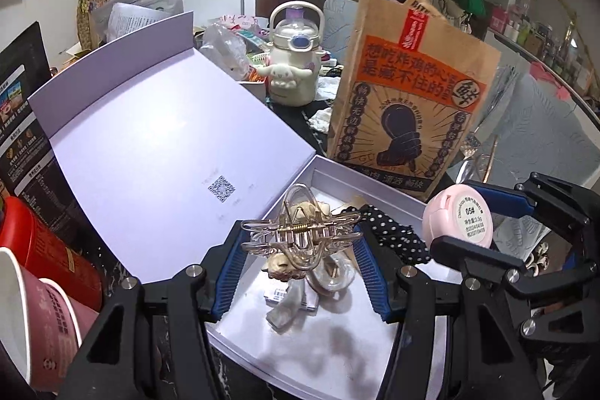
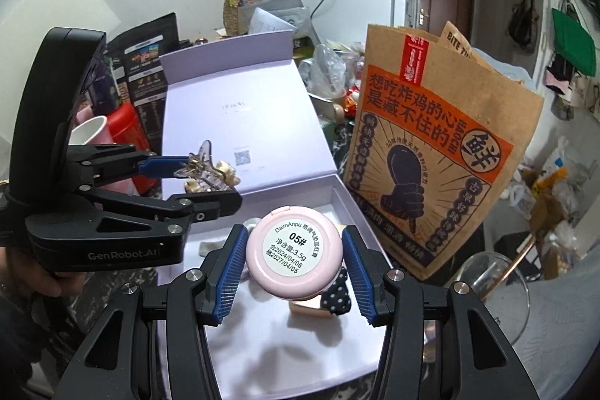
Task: Organize rigid objects
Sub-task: 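Lower the pink compact into the box with the right tool while the left tool lowers the gold clip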
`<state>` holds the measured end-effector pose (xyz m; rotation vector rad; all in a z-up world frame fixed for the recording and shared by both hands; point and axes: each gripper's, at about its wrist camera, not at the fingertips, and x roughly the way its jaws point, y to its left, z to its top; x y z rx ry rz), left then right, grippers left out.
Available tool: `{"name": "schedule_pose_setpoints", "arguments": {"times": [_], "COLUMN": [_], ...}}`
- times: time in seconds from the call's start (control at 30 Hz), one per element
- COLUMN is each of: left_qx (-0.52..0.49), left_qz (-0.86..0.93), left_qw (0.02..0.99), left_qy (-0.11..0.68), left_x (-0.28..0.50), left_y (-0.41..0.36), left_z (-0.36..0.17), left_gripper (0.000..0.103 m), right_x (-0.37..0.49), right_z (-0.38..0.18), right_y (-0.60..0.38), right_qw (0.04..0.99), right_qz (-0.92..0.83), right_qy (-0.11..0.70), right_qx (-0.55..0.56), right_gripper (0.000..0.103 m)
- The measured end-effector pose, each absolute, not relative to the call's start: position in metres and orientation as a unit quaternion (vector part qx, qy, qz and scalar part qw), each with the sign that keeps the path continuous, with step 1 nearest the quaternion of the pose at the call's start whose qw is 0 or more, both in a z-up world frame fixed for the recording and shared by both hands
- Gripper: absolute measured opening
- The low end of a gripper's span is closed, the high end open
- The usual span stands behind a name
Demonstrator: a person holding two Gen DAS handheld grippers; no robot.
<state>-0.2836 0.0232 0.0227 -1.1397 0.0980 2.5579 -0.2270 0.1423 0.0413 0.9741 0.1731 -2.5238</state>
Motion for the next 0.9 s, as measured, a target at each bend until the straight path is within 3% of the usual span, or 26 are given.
{"name": "schedule_pose_setpoints", "arguments": {"times": [0.9], "left_qx": [-0.458], "left_qz": [0.872], "left_qw": [0.167], "left_qy": [0.045], "left_x": [-0.307], "left_y": [0.03], "left_z": [-0.031], "left_gripper": [0.056], "right_x": [-0.266], "right_z": [-0.018], "right_y": [0.146], "right_qw": [0.222], "right_qz": [-0.881], "right_qy": [0.029], "right_qx": [0.416], "right_gripper": [0.051]}}
